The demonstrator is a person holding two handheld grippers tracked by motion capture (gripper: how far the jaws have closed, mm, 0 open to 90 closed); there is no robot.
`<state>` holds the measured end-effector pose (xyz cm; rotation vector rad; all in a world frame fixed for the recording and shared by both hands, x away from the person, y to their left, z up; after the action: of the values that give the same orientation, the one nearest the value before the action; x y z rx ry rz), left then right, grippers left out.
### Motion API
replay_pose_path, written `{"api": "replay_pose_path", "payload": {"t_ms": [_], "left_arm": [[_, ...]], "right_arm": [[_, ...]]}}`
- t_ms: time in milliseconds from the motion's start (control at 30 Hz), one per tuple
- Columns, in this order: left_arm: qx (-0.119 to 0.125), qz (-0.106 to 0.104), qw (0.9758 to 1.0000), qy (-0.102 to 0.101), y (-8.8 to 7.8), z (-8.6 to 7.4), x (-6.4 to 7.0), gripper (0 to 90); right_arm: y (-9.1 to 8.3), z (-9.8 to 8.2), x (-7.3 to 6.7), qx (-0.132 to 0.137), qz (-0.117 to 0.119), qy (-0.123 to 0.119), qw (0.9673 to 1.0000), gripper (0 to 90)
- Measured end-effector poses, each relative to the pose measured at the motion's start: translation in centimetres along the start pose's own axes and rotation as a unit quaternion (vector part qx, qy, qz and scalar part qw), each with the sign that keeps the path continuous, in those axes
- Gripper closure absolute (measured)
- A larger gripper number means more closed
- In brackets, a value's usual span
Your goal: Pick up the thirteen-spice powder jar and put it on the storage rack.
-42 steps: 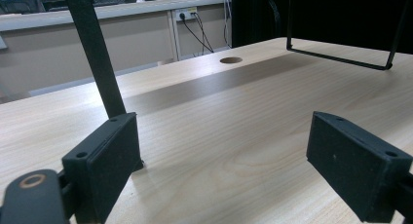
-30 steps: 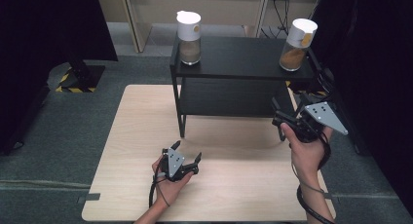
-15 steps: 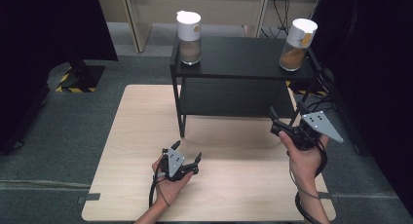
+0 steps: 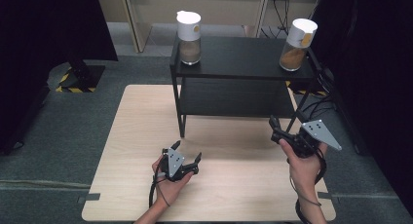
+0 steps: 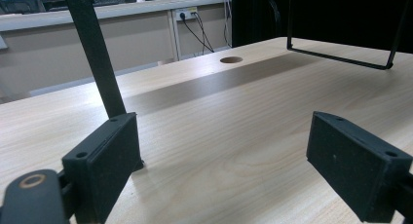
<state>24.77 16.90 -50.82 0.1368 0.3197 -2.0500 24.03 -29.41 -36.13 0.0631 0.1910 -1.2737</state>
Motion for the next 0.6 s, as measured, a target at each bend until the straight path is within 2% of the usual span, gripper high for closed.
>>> {"api": "replay_pose_path", "payload": {"t_ms": [600], "left_arm": [[0.000, 0.000, 1.0000, 0.001, 0.0, 0.0, 0.0, 11.9]], "right_arm": [[-0.9, -2.7, 1.4, -0.029, -0.006, 0.014, 0.9995, 7.9]]}}
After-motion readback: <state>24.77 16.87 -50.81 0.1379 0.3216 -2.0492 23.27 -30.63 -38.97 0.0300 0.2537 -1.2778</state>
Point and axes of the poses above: each handheld gripper's, and its own axes: y roughly forward along the jaws, z roughly out of its top, x roughly to its right, the point moved 1 cm from there along y, roughly forward along the jaws, and after that the axes turned 9 degrees about y, right-handed, at the moved point
